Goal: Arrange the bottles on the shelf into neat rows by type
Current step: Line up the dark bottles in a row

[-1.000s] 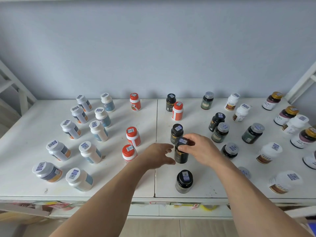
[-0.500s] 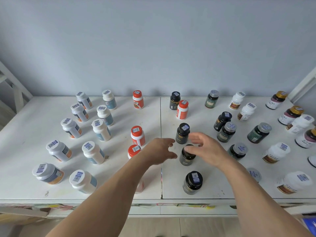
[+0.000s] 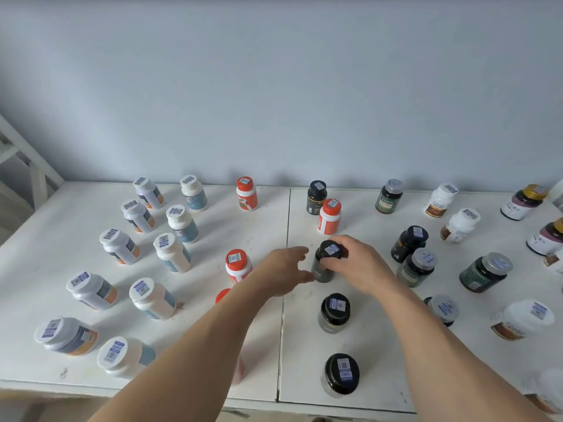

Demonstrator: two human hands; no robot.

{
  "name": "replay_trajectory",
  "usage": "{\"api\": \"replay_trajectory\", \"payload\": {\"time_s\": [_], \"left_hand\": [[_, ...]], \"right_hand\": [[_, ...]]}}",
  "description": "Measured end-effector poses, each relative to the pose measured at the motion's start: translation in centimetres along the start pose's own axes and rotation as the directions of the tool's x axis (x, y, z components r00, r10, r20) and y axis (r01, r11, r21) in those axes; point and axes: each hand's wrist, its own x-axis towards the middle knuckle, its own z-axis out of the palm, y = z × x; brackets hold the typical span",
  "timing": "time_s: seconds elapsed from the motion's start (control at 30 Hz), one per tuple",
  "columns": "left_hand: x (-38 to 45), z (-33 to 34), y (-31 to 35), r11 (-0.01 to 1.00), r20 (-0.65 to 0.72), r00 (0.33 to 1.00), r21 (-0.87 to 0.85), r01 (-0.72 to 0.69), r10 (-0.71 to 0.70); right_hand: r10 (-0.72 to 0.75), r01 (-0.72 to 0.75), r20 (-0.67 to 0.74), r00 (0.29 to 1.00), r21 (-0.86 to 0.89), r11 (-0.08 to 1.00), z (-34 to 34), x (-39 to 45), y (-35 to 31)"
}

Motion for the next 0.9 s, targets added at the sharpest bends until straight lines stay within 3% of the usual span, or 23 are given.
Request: {"api": "replay_trajectory", "payload": {"time_s": [0.23,0.4,0.63,0.9], "left_hand": [[1.2,-0.4,0.1,0.979,0.094,0.995,-0.202,-0.018,0.037],[1.5,-1.6,0.1,0.911,0.152,0.983,-0.410,-0.036,0.107],[2.0,-2.3,0.1,0.905,0.233,0.957,-0.420,-0.060,0.172],[2.3,-2.3,0.0,0.911,0.237,0.957,-0.408,-0.061,0.170]], "right_hand": [[-0.059,0.059,0.000,0.998,0.088,0.994,-2.1,0.5,-1.7],[-0.052,0.053,-0.045,0.998,0.027,0.998,-3.0,0.6,-3.3],[-0.039,0.039,-0.081,0.996,0.003,0.999,-3.4,0.3,-4.1],[-0.029,0.031,-0.095,0.995,0.023,0.999,-3.3,0.2,-3.9]]}}
